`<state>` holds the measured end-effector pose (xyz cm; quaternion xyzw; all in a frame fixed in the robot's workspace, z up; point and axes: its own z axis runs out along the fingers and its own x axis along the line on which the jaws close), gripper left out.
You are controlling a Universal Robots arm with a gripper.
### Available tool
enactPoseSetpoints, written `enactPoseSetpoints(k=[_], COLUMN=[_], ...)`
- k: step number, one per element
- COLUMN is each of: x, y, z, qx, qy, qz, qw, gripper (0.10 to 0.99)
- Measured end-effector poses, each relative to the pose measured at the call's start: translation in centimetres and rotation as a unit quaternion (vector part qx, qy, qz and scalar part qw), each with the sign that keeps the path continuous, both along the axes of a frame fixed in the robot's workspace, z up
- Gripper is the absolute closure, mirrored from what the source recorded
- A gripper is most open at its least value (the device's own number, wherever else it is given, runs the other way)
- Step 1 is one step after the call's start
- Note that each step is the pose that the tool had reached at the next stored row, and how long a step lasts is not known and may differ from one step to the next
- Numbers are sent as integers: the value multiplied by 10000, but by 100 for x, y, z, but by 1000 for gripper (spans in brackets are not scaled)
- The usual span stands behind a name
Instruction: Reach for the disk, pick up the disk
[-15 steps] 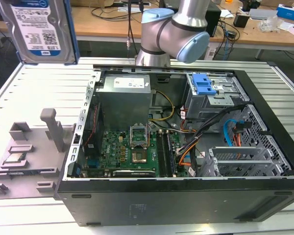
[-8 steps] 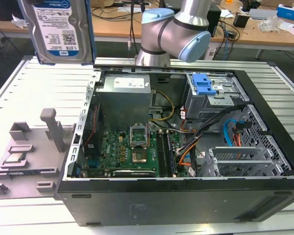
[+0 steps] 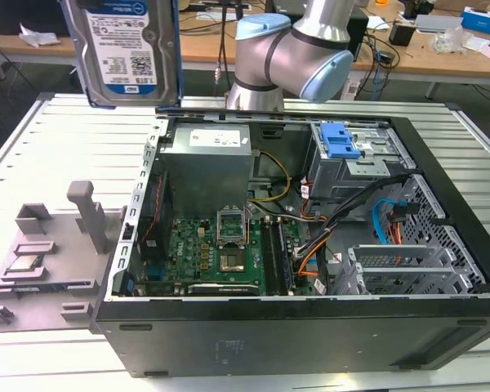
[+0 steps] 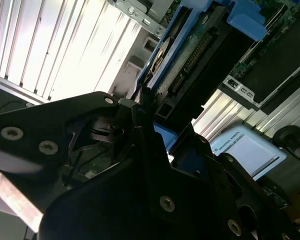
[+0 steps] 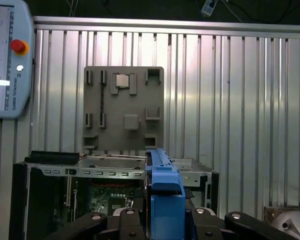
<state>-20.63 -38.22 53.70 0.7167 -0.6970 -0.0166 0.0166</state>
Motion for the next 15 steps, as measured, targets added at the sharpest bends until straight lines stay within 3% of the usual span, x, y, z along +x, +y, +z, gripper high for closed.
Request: enactPoseSetpoints(k=[7,10,15], x=[349,544,740], y=[5,8,11], z=[0,0,0], qx=[-7,-8,-9], qy=[9,13,18], qz=[0,0,-1], qw=[10000,10000,10000], gripper=[722,722,722])
